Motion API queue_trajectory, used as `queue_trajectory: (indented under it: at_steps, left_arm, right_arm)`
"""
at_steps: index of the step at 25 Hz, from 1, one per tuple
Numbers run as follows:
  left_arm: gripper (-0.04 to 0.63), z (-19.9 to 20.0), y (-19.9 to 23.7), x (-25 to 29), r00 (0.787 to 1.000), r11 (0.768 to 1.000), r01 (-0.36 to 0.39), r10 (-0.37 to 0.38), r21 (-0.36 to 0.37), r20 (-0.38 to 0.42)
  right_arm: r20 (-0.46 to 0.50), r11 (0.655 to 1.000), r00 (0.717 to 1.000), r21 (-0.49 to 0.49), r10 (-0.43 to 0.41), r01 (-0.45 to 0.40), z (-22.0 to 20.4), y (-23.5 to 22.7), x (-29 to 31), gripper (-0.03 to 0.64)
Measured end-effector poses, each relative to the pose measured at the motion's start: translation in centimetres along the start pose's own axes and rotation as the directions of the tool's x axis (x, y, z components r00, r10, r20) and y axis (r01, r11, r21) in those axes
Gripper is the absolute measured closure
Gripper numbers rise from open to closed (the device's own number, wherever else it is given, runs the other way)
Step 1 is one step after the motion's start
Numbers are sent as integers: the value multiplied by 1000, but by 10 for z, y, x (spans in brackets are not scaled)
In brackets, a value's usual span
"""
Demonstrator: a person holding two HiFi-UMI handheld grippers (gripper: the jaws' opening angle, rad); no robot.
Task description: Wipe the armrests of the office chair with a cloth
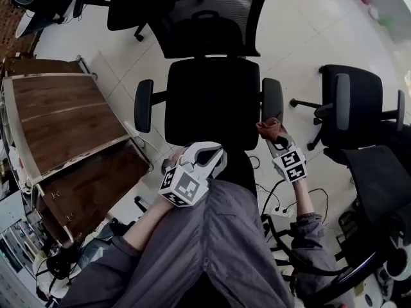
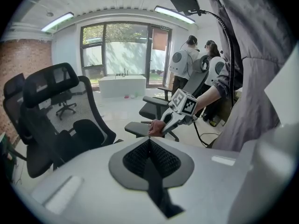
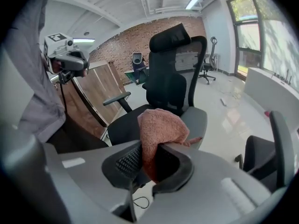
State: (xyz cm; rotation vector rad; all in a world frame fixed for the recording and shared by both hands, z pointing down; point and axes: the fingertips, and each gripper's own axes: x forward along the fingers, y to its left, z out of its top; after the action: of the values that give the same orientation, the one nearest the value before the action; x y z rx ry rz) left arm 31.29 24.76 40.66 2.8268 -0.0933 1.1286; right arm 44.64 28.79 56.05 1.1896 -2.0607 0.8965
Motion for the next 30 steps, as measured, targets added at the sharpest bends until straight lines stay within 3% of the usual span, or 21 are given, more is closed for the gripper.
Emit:
queue_trajectory:
  at_steps: [5,14,17,20,23,27,30]
  left_arm:
    - [580,6,-15,13,998,998,56,-56,32,-7]
    - [580,7,-19,17,998,998,54,-53,41,-28]
    - [580,1,-14,17,999,999,30,-29,12,-42]
    - [580,-5,-10,15,998,1000,16,-17,-20,-53]
    - [580,-8,-6,16,998,998,19,-22,-56,-62]
    - [580,-9,-4,30,997,994,44,-50,-95,-61]
    - [580,-10,-5,45,996,991,69,-75,-113,-51]
  right_arm:
    - [34,997,999,76,-2,-1,-17,-4,-17,572]
    - [29,994,999,-107,-21,24,45,-70,27,572]
    - [45,994,999,-108,-31,35,70,-107,45,572]
    - [76,998,995,-8,-68,69,79,-148,52,571]
    - [115,983,988,167,-100,80,65,-179,47,572]
    - [201,902,971,432,-130,31,33,-207,43,572]
    - [197,840,976,543,-99,-25,-9,-210,56,572]
